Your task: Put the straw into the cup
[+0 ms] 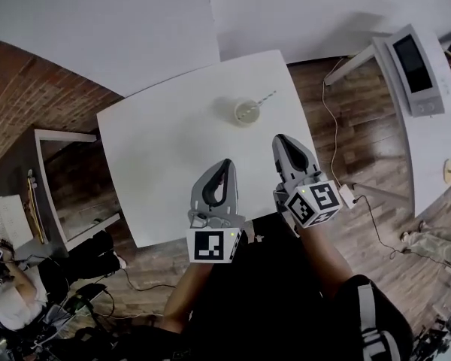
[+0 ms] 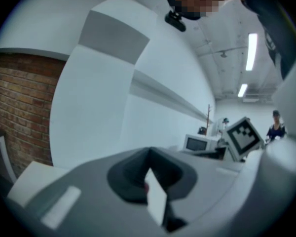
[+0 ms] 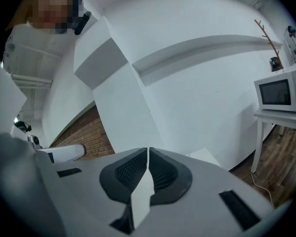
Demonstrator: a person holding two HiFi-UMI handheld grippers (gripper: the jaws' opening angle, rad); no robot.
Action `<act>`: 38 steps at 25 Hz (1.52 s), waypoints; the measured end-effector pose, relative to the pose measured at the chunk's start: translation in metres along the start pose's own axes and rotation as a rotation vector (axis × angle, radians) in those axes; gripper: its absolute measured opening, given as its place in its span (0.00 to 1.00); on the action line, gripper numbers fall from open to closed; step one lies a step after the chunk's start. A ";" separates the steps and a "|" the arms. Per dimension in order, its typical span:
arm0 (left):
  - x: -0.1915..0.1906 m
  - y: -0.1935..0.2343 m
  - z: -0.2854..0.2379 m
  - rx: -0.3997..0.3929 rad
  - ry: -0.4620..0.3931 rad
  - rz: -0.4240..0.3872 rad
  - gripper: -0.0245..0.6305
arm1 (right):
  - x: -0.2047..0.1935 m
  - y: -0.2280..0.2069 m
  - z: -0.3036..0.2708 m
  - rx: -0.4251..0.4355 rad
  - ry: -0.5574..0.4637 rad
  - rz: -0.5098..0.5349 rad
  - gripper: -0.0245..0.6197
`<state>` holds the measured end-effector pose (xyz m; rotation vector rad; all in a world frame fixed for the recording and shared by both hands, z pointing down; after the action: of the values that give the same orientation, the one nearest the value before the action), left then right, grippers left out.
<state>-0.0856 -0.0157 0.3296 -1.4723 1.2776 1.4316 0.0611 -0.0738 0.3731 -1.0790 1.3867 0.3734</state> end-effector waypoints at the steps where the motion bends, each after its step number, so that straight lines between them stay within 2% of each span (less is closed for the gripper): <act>1: 0.003 -0.001 0.007 -0.008 -0.009 -0.009 0.04 | 0.005 0.006 0.007 -0.005 -0.016 0.001 0.06; 8: 0.011 -0.016 0.061 -0.055 -0.022 -0.057 0.04 | 0.016 0.046 0.067 -0.015 -0.060 0.022 0.05; 13: 0.020 -0.022 0.089 -0.067 -0.067 -0.038 0.04 | 0.003 0.077 0.096 0.010 -0.042 0.058 0.05; 17: 0.011 -0.028 0.106 -0.084 -0.066 -0.054 0.04 | -0.007 0.095 0.113 0.021 -0.034 0.086 0.05; 27: 0.020 -0.031 0.126 -0.089 -0.109 -0.036 0.04 | -0.001 0.122 0.124 0.029 -0.083 0.125 0.05; 38: 0.017 -0.027 0.139 -0.100 -0.104 -0.043 0.04 | -0.002 0.134 0.133 0.009 -0.100 0.155 0.05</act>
<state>-0.1009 0.1204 0.2900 -1.4610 1.1190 1.5420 0.0375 0.0988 0.3003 -0.9349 1.3848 0.5266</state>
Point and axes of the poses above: the fingertips, and each gripper's own axes: z backward along the fingers, y to its left, x out of its top, the point moved 4 cm from there along z, backward along the fingers, and after that the axes turned 4 degrees about x, right-handed, at the moved point
